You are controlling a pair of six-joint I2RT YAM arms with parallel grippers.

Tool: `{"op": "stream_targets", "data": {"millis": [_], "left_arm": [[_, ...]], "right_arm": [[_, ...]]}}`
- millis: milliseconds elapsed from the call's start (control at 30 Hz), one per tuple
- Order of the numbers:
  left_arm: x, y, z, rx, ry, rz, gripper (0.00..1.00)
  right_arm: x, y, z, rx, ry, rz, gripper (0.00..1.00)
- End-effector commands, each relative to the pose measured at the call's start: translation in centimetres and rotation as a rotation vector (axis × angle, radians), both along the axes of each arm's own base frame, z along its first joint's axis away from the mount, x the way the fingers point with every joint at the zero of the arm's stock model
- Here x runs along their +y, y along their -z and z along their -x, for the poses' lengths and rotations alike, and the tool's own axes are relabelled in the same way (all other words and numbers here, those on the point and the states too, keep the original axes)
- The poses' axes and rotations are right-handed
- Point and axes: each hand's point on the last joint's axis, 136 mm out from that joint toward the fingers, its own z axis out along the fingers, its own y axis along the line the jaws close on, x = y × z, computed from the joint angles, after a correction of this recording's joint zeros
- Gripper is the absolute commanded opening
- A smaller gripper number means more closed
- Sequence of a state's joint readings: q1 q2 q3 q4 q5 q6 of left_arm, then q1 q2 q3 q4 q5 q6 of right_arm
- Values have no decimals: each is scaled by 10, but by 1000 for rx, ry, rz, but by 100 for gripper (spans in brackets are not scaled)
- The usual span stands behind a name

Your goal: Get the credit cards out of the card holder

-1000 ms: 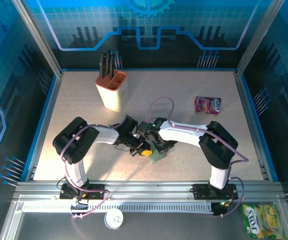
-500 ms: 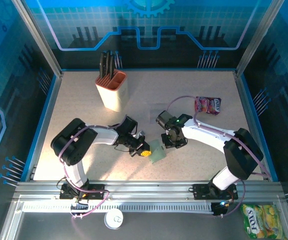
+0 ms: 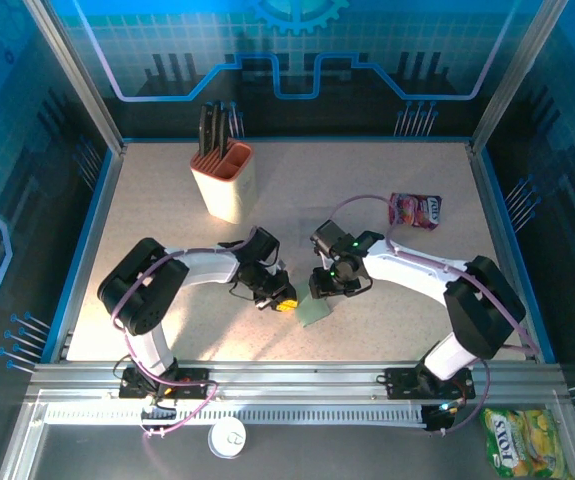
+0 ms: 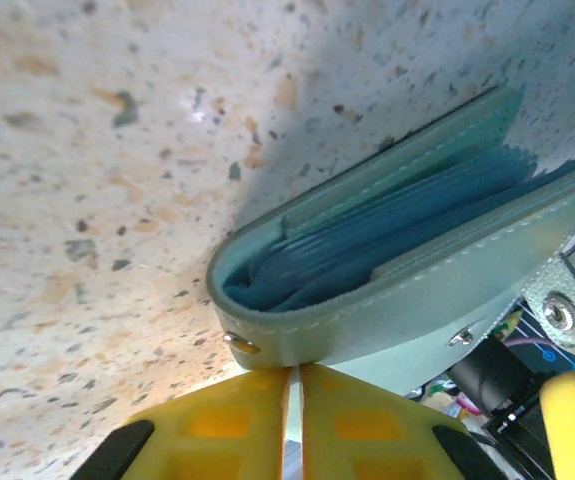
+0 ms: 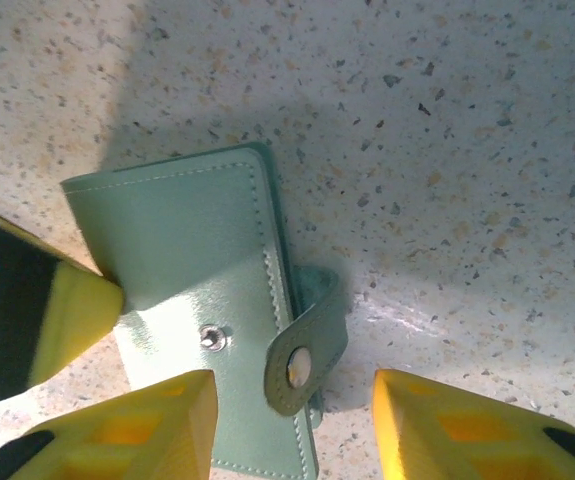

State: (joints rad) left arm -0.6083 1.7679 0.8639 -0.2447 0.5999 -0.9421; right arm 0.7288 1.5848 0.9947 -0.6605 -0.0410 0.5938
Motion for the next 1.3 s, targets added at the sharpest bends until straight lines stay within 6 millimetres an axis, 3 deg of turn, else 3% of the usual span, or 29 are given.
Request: {"op": "stream_targets", "data": {"millis": [0, 300, 633, 1000, 1267], "left_arm": [[22, 7, -9, -68, -8, -145, 15], [21, -36, -29, -264, -13, -104, 20], [29, -53, -45, -326, -70, -65, 21], [60, -88, -78, -479, -205, -54, 21], [69, -99, -87, -514, -221, -12, 21]], "right_arm": [[-1, 7, -6, 12, 2, 14, 40], [0, 27, -8, 54, 20, -10, 21], [-9, 23, -15, 28, 74, -17, 0], [-15, -29, -23, -39, 195, -54, 0], [0, -66, -24, -92, 202, -79, 0]]}}
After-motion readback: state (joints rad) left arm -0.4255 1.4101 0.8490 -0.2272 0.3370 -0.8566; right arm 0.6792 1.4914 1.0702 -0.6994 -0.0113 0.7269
